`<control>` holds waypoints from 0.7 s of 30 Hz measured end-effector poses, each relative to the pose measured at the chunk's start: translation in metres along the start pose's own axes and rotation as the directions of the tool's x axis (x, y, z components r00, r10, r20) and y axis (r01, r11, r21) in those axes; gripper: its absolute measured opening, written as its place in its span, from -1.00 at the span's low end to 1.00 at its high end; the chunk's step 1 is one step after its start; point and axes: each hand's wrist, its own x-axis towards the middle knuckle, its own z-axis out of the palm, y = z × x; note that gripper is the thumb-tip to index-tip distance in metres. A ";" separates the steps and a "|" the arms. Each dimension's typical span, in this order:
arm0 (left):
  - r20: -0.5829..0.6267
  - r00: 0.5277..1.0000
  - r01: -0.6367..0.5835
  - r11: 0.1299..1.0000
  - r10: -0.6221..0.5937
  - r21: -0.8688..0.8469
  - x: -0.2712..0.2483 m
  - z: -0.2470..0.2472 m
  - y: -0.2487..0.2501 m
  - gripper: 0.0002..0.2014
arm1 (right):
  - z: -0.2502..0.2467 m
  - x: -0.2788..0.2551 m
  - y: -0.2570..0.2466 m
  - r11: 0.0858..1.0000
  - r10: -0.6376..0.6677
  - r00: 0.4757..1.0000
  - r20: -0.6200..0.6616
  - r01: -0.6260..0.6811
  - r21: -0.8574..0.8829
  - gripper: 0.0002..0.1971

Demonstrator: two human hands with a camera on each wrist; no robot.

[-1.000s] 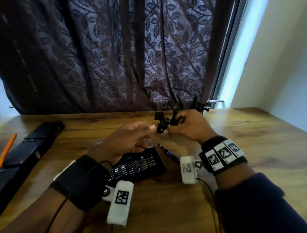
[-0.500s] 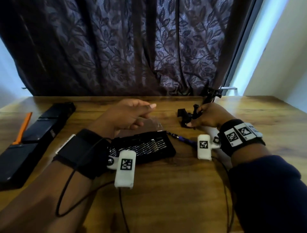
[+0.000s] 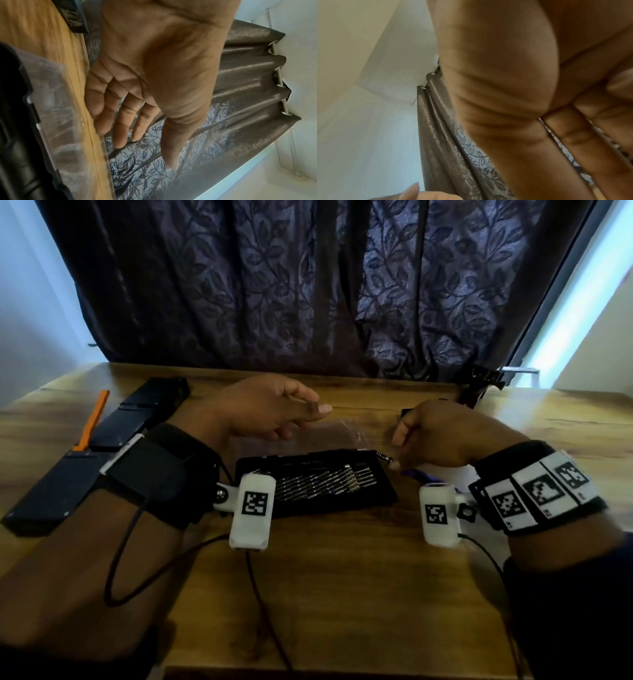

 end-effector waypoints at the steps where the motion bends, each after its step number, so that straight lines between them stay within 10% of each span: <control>1: 0.016 1.000 0.006 1.000 -0.006 -0.004 0.001 0.000 -0.001 -0.19 | 0.001 0.001 -0.001 1.000 -0.003 1.000 0.009 0.003 -0.013 -0.70; 21: 0.160 0.987 0.019 0.995 -0.035 0.103 -0.002 0.025 0.005 -0.35 | -0.001 0.004 0.005 0.998 0.054 0.981 0.184 -0.060 0.029 -0.62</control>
